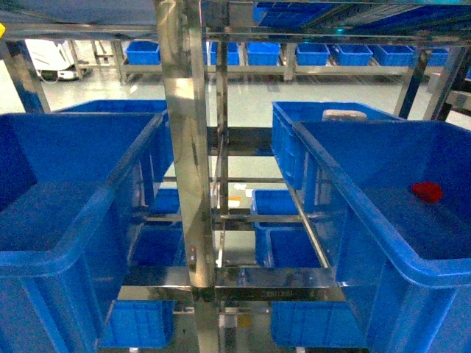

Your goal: Sort and place red and yellow blocks in left bins

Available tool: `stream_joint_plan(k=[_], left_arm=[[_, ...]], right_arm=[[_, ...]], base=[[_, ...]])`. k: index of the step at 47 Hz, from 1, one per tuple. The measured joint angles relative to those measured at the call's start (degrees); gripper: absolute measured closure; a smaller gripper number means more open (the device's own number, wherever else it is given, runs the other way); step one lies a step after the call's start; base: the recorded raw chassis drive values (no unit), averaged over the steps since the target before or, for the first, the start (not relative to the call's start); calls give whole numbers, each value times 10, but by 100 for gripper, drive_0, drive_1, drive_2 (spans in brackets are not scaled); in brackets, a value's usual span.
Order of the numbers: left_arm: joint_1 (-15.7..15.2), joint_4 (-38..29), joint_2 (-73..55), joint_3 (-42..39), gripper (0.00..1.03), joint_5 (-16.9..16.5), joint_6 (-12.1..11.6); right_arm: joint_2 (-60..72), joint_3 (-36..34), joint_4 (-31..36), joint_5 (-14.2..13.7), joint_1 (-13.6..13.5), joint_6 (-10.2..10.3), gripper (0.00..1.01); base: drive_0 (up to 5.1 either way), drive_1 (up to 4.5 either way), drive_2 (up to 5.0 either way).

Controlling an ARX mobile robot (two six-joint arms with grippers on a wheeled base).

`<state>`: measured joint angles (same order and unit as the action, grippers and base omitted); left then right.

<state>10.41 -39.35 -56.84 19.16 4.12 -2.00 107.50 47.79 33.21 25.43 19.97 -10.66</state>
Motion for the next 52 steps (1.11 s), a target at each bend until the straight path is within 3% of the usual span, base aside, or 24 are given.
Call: stream_joint_plan(k=[5,11,17,20,25,29,34,52], left_arm=[[0,0,0,0,76,0,0],[0,0,0,0,76,0,0],[0,0,0,0,76,0,0],[0,0,0,0,76,0,0],[0,0,0,0,76,0,0],[0,0,0,0,76,0,0],[0,0,0,0,76,0,0],[-13,18,0,-3,76,2,2]], right_arm=[[-29,-33,16,5,7,6,3],[-108,-90,36,23,27,27,3],[-195,-142,24,43,56,50,3],[-263,-184,-4,72,85,60,3],[-385,-263,-77,125,141,55,3],[-461,-311,-110,134,172,33,3],[-480,-318,-107,129,172,16,3],[-476,-318,-109,128,172,9,3]], base=[[0,0,0],[0,0,0],[0,0,0],[0,0,0],[0,0,0],[0,0,0],[0,0,0],[0,0,0]])
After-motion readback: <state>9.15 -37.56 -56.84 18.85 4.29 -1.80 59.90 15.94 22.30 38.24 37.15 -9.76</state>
